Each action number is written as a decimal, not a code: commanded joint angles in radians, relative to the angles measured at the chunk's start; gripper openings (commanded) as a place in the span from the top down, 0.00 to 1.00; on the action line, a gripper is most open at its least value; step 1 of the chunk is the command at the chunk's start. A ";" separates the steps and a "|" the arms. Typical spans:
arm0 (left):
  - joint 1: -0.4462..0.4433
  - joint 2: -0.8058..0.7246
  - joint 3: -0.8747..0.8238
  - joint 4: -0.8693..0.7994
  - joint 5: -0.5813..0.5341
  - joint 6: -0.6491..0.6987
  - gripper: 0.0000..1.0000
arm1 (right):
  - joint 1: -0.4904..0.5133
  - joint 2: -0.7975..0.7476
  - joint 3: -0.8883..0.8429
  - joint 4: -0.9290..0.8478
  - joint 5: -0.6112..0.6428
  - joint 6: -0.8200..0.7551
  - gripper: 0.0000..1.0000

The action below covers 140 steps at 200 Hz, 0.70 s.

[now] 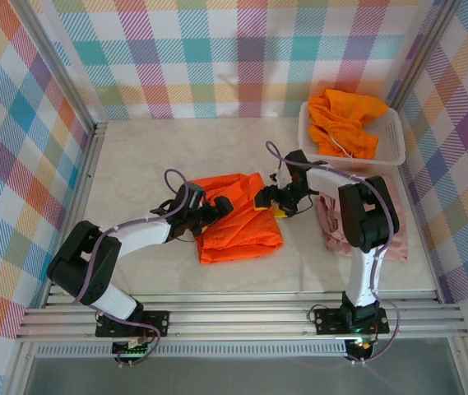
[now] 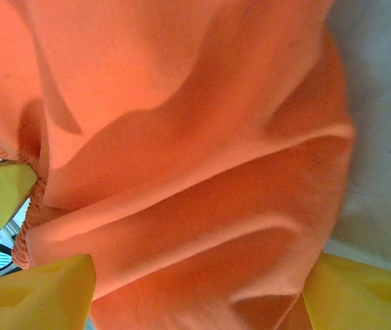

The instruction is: Fold and stack the shorts

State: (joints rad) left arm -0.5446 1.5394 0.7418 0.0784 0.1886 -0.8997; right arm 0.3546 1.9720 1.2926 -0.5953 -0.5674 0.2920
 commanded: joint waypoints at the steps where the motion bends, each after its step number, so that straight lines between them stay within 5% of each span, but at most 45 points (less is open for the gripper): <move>1: 0.012 -0.007 -0.027 -0.045 -0.031 0.005 0.00 | 0.020 0.028 -0.016 0.014 -0.020 0.018 0.25; 33: 0.012 -0.028 -0.040 -0.034 -0.035 -0.004 0.00 | 0.033 0.047 -0.011 0.016 -0.001 0.028 0.43; 82: 0.017 -0.149 -0.048 -0.025 -0.057 -0.014 0.00 | 0.052 0.006 -0.001 -0.016 0.140 0.017 0.91; 140: 0.033 -0.382 -0.036 -0.148 -0.136 0.046 0.00 | 0.100 -0.138 0.058 -0.211 0.458 -0.034 1.00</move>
State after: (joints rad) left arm -0.5236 1.2213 0.7029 0.0093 0.1036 -0.8921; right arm 0.4343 1.9213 1.2972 -0.6701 -0.2970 0.3004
